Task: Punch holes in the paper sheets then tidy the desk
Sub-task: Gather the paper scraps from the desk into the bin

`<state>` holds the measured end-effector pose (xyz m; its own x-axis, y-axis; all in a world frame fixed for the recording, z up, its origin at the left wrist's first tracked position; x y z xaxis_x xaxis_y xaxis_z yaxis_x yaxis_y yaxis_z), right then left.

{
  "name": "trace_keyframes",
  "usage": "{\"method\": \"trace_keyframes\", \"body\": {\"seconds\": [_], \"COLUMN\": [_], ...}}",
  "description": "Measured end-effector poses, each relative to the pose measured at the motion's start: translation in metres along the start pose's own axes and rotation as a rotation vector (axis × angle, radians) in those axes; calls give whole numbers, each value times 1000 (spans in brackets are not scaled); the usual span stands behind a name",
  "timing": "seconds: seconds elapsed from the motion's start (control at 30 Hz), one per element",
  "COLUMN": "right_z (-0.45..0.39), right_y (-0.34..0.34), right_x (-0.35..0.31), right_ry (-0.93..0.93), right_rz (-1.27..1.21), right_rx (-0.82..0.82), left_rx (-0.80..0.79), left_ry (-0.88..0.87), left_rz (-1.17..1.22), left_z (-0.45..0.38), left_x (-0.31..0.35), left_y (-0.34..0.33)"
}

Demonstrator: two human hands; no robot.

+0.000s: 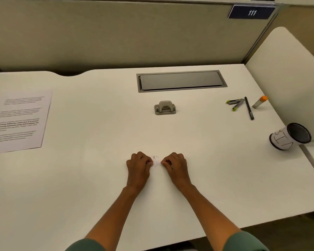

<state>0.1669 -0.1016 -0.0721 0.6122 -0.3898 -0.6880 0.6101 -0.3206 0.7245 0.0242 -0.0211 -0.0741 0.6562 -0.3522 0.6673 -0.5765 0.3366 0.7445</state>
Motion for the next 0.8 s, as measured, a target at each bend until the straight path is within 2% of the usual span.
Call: {"method": "trace_keyframes", "body": {"seconds": [0.17, 0.4, 0.57, 0.8], "right_z": [2, -7, -19, -26], "right_y": [20, 79, 146, 265], "right_x": [-3, -2, 25, 101], "right_ry": [-154, -145, -171, -203], "right_rz": [-231, -359, -407, -365], "right_rx": [87, 291, 450, 670], "left_rx": [-7, -1, -23, -108], "left_ry": [2, -69, -126, -156], "left_rz": [178, 456, 530, 576], "left_z": [-6, -27, -43, -54], "left_x": [17, 87, 155, 264], "left_y": [2, -1, -25, -101]}}
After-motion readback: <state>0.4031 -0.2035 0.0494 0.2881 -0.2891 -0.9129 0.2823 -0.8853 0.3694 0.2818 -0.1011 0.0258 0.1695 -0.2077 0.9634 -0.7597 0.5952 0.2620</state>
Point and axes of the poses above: each hand's wrist, its own z-axis away from the middle knuckle, its own y-axis out of the back of the hand, x = y × z, the point moved 1 cm from there along -z, towards the middle knuckle
